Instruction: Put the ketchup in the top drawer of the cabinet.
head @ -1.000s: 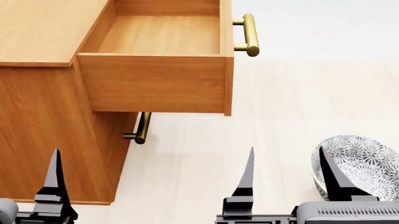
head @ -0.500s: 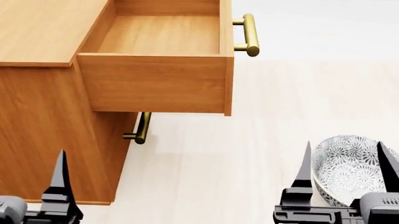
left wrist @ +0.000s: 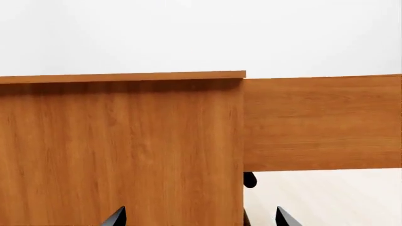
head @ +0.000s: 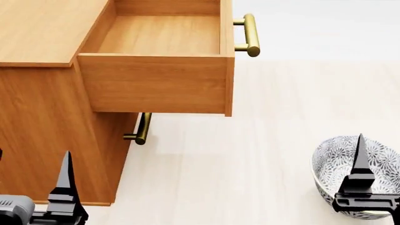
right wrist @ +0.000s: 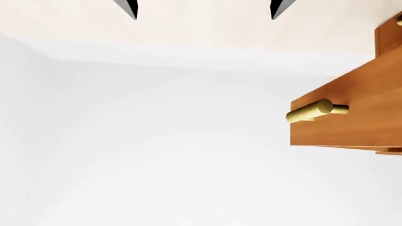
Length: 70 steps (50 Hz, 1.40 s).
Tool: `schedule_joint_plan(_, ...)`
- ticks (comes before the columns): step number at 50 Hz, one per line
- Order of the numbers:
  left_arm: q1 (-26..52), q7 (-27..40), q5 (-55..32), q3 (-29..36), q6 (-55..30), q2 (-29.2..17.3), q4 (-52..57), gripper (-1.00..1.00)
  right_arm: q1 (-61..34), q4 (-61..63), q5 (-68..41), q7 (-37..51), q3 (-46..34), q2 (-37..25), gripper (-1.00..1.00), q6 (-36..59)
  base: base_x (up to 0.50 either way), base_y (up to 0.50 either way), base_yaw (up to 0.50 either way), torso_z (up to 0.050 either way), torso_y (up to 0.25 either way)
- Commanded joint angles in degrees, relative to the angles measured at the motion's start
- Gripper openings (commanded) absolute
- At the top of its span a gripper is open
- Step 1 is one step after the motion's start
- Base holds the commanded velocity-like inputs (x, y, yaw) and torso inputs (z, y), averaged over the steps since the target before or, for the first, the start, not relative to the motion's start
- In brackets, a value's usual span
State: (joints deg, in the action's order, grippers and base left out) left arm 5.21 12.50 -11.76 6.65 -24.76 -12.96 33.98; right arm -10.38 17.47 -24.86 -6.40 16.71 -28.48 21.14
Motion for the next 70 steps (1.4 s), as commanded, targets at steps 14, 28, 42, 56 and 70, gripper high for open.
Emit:
schedule_joint_plan(14, 0.6, 1.5, 0.6, 1.6, 0.2, 0.1, -1.7, 1.0, 4.7, -6.6, -10.0, -16.3, 6.6, -7.8, 1.0, -2.0, 0.0, 0.0, 0.0, 0.0, 0.0)
schedule_joint_plan(28, 1.2, 1.8, 0.5, 2.0, 0.8, -0.1, -3.2, 1.0, 22.5, 6.3, -14.2, -14.7, 22.3, -4.1, 1.0, -3.0, 0.0, 0.0, 0.0, 0.0, 0.0)
schedule_joint_plan(42, 1.4, 2.0, 0.1, 2.1, 1.4, -0.4, -4.1, 1.0, 28.2, 3.2, -9.1, -18.1, 24.9, 2.3, 1.0, -11.9, 0.0, 0.0, 0.0, 0.0, 0.0)
schedule_joint_plan(56, 1.5, 2.1, -0.3, 2.4, 2.1, -0.6, -5.0, 1.0, 34.7, 5.2, -9.2, -19.3, 29.5, 6.4, 1.0, -14.9, 0.0, 0.0, 0.0, 0.0, 0.0)
schedule_joint_plan(70, 1.3, 2.6, -0.6, 2.7, 2.2, -0.8, -5.1, 1.0, 34.6, -1.6, -7.1, -23.2, 29.1, 10.4, 1.0, -21.9, 0.0, 0.0, 0.0, 0.0, 0.0)
